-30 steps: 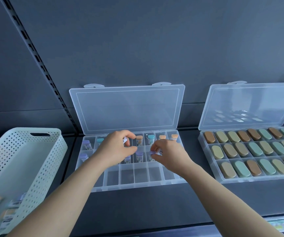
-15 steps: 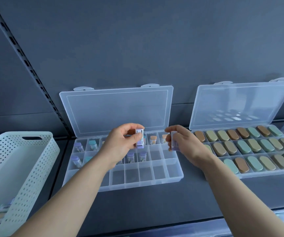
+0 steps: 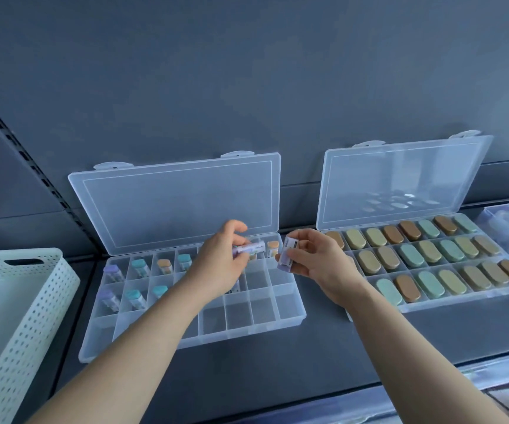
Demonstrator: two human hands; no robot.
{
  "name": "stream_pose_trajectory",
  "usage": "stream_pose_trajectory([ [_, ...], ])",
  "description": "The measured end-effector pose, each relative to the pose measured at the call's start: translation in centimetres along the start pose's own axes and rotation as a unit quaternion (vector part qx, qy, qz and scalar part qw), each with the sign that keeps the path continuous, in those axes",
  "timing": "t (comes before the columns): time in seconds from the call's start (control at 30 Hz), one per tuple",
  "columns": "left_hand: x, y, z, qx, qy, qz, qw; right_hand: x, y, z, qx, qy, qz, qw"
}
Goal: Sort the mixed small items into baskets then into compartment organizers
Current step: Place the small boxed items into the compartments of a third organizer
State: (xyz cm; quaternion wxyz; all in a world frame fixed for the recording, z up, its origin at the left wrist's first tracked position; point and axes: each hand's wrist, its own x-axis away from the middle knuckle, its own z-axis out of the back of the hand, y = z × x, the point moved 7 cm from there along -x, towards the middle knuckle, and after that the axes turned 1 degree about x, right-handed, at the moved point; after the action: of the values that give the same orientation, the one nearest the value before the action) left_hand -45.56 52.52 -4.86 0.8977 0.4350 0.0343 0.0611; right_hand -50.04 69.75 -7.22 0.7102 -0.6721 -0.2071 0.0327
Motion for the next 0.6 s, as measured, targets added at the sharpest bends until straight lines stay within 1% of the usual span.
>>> stream_pose_trajectory([
  [0.1,-0.1,0.0,0.1,-0.055,0.018,-0.020,0.998,-0.5,0.3,0.2,0.021,0.007,0.012,1.000],
  [0.2,-0.3,0.2,-0.5,-0.100,0.011,-0.058,0.993,-0.5,-0.1,0.2,0.085,0.005,0.039,0.996],
  [0.27,-0.6,-0.2,-1.1,-0.114,-0.005,-0.055,0.992,-0.5,-0.3,0.3,0.117,0.013,0.044,0.992],
  [0.33,-0.7,-0.6,-1.7,-0.126,-0.016,-0.040,0.991,-0.5,-0.5,0.6,0.151,0.038,0.048,0.987],
  [0.4,-0.9,-0.6,-2.1,-0.159,-0.020,-0.037,0.986,-0.6,-0.7,0.8,0.191,0.052,0.061,0.978],
  [0.47,-1.0,-0.5,-2.6,-0.195,-0.030,-0.042,0.979,-0.7,-0.8,0.8,0.222,0.052,0.074,0.971],
  [0.6,-0.9,-0.3,-3.8,-0.222,-0.070,-0.057,0.971,-0.8,-0.6,0.9,0.252,0.045,0.079,0.963],
])
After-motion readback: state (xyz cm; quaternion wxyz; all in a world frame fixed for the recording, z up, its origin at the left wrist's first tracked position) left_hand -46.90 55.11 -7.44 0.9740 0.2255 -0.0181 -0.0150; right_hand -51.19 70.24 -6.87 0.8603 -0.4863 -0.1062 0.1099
